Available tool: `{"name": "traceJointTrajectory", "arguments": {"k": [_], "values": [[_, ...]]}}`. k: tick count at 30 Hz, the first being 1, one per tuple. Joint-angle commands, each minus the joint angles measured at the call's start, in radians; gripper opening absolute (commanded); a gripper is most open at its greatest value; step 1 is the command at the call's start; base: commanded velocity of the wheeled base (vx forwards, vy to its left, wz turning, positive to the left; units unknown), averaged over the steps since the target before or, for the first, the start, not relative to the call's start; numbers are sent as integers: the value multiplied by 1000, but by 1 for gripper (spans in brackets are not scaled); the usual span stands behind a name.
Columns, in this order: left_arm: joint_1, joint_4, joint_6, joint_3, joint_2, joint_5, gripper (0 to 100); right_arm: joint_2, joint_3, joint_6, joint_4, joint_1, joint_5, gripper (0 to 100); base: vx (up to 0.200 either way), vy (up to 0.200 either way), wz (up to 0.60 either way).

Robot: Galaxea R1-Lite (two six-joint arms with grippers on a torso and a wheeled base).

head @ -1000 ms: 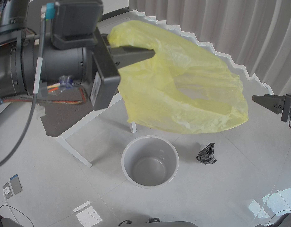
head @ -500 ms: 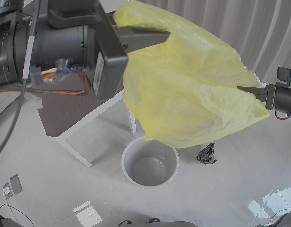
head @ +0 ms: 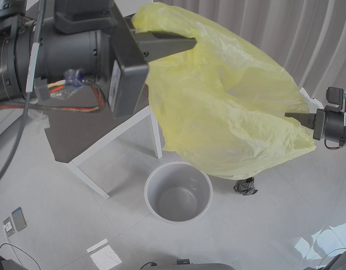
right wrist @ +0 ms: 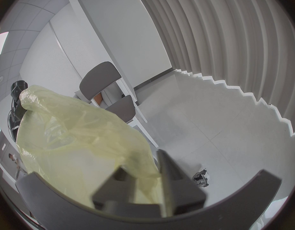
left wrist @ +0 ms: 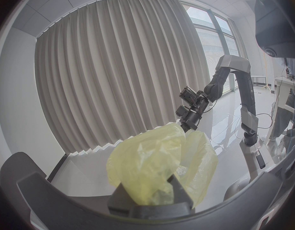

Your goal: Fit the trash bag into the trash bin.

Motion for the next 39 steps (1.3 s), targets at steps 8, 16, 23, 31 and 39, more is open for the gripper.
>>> {"name": "traceJointTrajectory", "arguments": {"k": [8,16,23,31,39], "values": [[67,-56,-166,39,52,49,0,12,-2,-2,8,4,-11,0,0,0,0],[89,-240,-540,279,52,221,0,132,-2,-59,-1,22,-180,0,0,0,0],[125,-303,-654,478,61,221,0,218,-8,-110,-9,42,-240,0,0,0,0],[135,-393,-734,628,118,222,0,333,-8,-111,-84,113,-302,0,0,0,0],[181,-614,-761,734,236,211,0,457,-14,-113,-139,160,-302,0,0,0,0]]}}
